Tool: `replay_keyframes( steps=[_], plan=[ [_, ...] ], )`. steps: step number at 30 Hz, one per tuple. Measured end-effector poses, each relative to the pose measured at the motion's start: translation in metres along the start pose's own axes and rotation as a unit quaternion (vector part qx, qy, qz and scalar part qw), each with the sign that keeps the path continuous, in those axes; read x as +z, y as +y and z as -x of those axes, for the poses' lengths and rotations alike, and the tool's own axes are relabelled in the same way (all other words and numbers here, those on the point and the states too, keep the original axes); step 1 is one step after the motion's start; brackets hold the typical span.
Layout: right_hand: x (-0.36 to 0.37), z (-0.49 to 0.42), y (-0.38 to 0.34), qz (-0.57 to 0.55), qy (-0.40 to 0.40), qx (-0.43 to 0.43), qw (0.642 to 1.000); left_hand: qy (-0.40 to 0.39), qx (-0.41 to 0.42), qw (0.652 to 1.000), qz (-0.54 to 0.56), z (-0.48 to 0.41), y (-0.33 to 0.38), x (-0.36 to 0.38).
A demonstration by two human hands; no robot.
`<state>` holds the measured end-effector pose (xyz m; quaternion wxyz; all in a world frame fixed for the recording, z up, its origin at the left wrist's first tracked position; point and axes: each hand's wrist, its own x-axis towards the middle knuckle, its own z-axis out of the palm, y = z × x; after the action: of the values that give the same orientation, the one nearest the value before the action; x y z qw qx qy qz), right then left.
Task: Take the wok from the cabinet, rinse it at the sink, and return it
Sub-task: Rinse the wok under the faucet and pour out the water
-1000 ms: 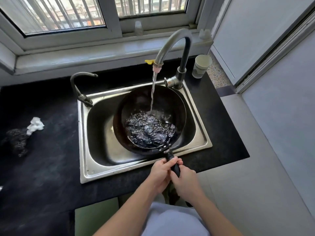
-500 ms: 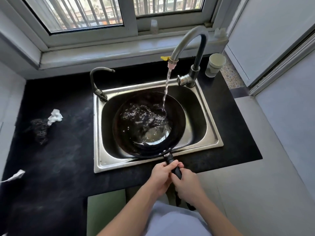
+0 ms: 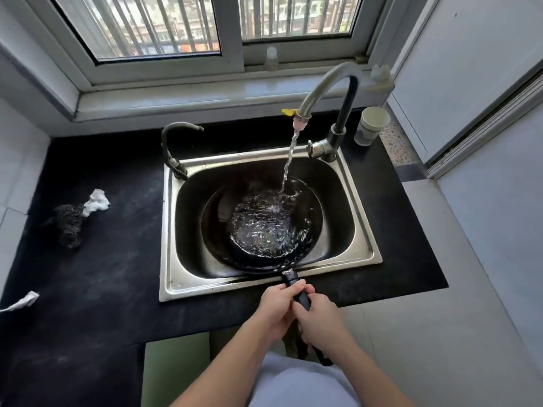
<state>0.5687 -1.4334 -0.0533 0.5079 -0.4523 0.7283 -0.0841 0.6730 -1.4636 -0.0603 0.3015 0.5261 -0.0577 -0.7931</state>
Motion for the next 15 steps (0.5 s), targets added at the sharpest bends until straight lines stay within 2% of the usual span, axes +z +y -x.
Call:
replay_keyframes(
  steps=[8,15],
  plan=[
    [0.01,0.001,0.001,-0.061,-0.03,0.01,0.998,0.049,0.022,0.997,-0.053,0.002,-0.001,-0.007],
    [0.021,0.009,0.005,-0.13,-0.05,-0.022,0.99,0.098,0.066,0.987,-0.11,0.012,-0.003,-0.018]
  ],
)
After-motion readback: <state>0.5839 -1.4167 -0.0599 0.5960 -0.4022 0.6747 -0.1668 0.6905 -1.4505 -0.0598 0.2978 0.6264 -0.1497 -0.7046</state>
